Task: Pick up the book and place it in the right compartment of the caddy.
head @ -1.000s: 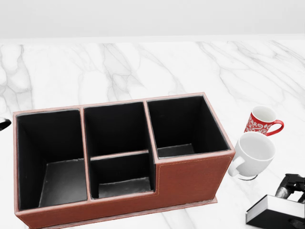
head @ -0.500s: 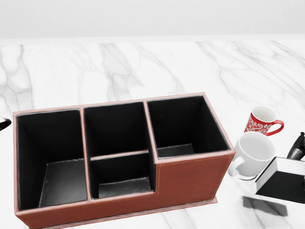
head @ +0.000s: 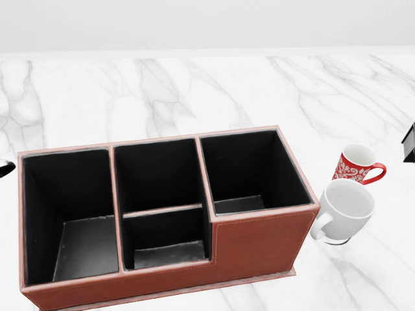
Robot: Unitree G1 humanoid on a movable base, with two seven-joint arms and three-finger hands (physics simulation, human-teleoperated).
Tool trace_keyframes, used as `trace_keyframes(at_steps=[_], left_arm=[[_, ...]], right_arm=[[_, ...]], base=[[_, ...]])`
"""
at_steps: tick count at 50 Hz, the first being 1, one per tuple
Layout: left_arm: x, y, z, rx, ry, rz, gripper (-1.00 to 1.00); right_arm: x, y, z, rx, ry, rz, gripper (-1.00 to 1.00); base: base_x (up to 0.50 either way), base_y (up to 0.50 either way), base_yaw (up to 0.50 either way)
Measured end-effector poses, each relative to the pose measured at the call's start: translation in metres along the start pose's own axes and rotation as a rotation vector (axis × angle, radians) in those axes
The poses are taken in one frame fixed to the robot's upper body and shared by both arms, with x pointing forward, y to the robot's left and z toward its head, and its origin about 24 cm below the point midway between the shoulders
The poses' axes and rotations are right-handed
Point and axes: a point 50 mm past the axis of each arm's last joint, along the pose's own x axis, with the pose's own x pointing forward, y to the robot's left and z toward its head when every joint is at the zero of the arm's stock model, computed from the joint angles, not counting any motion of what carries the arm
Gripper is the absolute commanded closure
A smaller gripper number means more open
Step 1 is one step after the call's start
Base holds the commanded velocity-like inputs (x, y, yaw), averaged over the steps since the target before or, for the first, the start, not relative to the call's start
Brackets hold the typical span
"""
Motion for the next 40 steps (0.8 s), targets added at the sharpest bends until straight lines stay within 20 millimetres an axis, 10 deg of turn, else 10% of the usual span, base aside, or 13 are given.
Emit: trace_keyframes(at_steps=[23, 40], left_arm=[[-0.002, -0.003, -0.003, 0.001, 0.013, -0.011, -1.0], [-0.002, -0.003, -0.003, -0.006, 0.011, -0.011, -1.0]], right_arm=[[0.099, -0.081, 0.091, 0.154, -0.243, -0.093, 1.0], [0.14, -0.068, 0.174, 0.314, -0.426, 0.158, 1.0]], base=[[0.0, 0.0, 0.0], [0.0, 0.0, 0.0]])
